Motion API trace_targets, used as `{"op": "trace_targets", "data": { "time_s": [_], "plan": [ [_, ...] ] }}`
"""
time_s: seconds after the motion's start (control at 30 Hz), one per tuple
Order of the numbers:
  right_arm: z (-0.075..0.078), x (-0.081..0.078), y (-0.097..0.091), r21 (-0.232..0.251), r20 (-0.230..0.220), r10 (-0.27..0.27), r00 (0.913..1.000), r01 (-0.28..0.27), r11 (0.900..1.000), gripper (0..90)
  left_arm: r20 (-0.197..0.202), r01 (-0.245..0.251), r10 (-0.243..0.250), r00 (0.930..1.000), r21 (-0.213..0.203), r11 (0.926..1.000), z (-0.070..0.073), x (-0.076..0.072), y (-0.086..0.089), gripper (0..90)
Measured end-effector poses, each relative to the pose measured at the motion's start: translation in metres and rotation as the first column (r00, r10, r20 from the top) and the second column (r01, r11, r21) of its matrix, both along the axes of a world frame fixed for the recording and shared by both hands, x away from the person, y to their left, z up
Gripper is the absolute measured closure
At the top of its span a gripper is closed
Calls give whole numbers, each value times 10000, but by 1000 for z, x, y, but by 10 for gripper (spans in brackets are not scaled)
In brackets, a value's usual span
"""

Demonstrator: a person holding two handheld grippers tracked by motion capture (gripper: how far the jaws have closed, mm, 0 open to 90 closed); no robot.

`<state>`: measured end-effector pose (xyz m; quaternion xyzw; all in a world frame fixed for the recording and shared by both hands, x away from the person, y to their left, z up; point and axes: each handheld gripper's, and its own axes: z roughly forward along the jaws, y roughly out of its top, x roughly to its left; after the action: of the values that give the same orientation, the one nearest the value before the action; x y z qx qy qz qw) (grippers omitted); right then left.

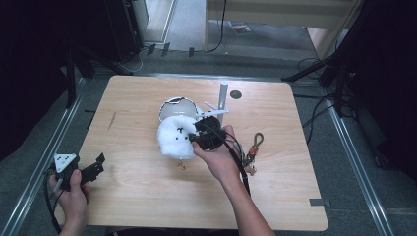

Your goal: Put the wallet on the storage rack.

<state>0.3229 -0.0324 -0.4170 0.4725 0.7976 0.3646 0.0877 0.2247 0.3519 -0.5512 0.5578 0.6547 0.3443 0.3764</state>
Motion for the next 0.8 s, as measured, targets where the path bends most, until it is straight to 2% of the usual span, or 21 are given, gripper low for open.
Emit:
{"op": "trace_targets", "data": {
  "time_s": [0.37, 0.53, 0.8],
  "plan": [
    [7, 15, 1, -316, 254, -862, 9960, 869, 9957, 783, 5, -2, 2, 10000, -34, 10000, 0, 0, 0, 138],
    [9, 22, 5, -471, 419, -1360, 9898, 1379, 9893, 783, 20, -10, 10, 10000, -62, 10000, 0, 0, 0, 138],
    [12, 30, 11, -793, 599, -1820, 9815, 1865, 9793, 783, -15, -31, 30, 10000, -100, 9999, 0, 0, 0, 138]
  ]
}}
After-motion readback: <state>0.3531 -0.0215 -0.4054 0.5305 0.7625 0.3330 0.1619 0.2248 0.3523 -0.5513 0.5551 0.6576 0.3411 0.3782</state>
